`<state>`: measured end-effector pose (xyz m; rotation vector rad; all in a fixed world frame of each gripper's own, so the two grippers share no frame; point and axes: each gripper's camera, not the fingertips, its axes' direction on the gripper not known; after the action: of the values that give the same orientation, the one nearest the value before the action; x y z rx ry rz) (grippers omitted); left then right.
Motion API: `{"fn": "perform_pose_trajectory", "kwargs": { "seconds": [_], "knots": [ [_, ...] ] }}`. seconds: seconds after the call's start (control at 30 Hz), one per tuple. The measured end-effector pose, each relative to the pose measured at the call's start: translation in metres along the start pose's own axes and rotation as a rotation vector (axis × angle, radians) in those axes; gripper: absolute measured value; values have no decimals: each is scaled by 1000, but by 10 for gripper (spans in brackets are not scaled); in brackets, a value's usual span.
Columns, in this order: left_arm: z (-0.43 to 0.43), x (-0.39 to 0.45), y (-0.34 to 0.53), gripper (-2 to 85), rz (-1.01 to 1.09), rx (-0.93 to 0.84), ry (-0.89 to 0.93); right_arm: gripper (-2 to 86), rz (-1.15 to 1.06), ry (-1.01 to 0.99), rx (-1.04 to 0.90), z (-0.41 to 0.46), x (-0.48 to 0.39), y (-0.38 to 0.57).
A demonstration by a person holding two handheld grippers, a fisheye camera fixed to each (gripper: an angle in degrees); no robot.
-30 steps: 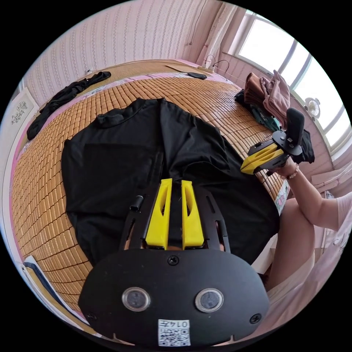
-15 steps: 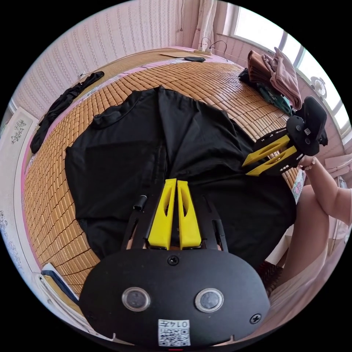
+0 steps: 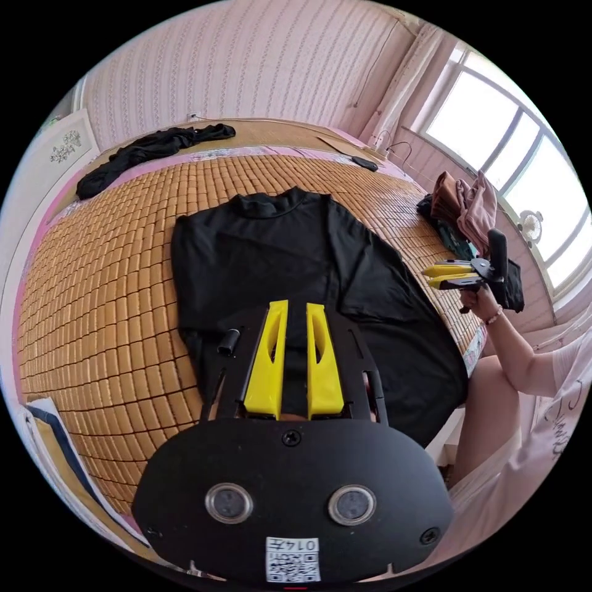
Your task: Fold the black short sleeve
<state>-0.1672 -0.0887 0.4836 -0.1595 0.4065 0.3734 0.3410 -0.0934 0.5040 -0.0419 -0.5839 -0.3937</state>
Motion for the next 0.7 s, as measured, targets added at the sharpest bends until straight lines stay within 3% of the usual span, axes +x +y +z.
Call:
{"fn": "perform_pose_trajectory", "kwargs": {
  "seconds": [0.1, 0.33, 0.57, 0.7],
  "knots": [
    [-4, -47, -6, 55, -42, 30, -88, 94, 0, 91, -61, 28, 8, -63],
    [23, -131, -49, 77, -183, 85, -94, 134, 112, 215, -173, 94, 42, -166],
    [53, -153, -80, 101, -188, 54, -51, 18, 159, 289, -254, 100, 63, -203],
    [66, -151, -95, 19, -137, -22, 10, 8, 227, 200, -207, 74, 79, -210]
  ]
}}
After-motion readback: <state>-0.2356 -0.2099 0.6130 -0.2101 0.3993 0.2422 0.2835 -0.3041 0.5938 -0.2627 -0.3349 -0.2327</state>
